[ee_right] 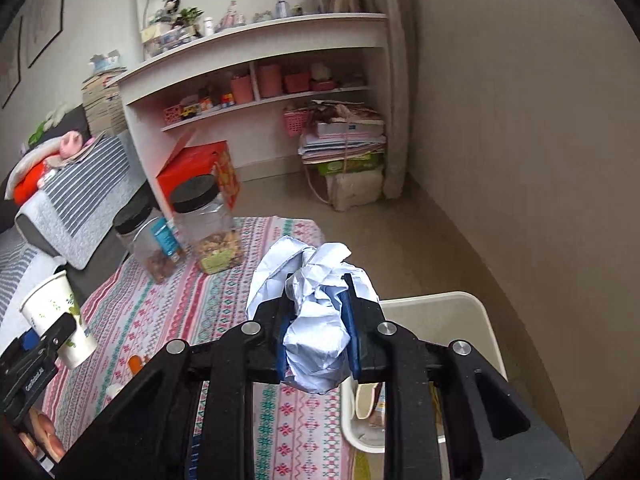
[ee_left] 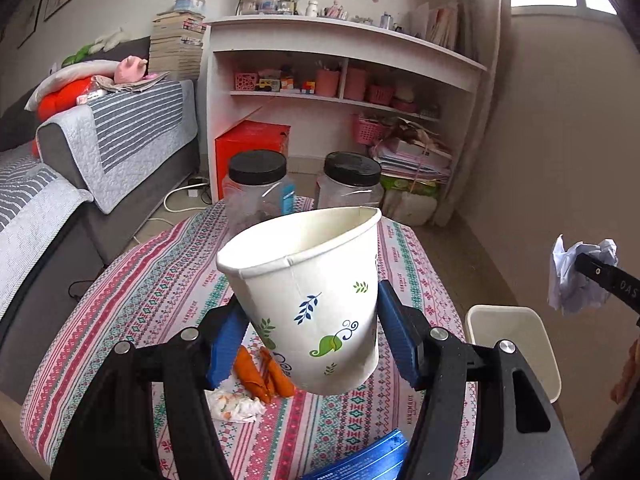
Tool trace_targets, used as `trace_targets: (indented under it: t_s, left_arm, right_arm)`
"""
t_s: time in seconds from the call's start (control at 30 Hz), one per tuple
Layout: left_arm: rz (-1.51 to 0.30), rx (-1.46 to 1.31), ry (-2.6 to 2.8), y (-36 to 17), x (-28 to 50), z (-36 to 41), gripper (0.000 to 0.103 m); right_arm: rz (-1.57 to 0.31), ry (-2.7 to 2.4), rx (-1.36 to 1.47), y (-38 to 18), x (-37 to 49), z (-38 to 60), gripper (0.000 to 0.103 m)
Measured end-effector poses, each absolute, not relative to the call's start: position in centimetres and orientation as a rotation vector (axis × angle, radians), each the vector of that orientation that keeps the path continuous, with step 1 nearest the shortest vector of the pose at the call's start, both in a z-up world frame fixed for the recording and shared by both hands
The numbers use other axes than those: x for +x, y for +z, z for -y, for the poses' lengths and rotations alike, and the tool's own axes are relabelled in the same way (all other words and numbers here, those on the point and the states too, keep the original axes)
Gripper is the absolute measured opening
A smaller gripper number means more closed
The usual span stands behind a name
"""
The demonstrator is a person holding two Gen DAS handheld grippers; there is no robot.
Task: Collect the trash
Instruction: 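Carry the tissue and paper cup over the bin and open both tools, then move both open tools back over the table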
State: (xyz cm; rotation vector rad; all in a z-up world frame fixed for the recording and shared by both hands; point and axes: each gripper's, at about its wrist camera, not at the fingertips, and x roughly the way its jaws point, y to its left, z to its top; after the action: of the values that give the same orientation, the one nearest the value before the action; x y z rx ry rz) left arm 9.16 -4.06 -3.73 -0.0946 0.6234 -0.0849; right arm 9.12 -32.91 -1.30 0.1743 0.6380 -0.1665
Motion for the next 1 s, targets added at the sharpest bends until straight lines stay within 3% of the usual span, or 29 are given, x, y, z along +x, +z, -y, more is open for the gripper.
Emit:
trace_targets:
  t_s: [0.03,0.07,0.13,0.3,0.7,1.0]
  left_arm:
    - [-0.622,-0.091,-0.099,-3.7,9.2,4.8,0.062]
    - [-0.623,-0.089,-0.111,-3.8,9.2,5.4,0.062]
    - [-0.626,-0.083,-0.146,-3.9,9.3,7.0,0.062]
    - [-0.634,-0.039,-0.228,-4.0,9.6,11.8,0.062]
    - [-0.680,-0.001,-0.416,-4.2,10.7,25.5,0.064]
    - [-0.741,0.019,-0.494,-4.1,11.9,31.7,0.082]
  right_arm:
    - [-0.639,-0.188,0.190,-1.2,8.9,33.9,0.032]
    - [-0.630,-0.222,0.210,-1.1,8.5,35.1,0.051]
    - [-0.604,-0.277,0.228,-0.6,7.6,36.8,0.070]
    - [-0.512,-0.404,0.255,1.2,4.7,40.7,0.094]
    - [-0.434,-0.546,0.336,2.2,0.4,47.0,0.096]
    - [-0.383,-0.586,0.339,2.3,-1.3,48.8,0.096]
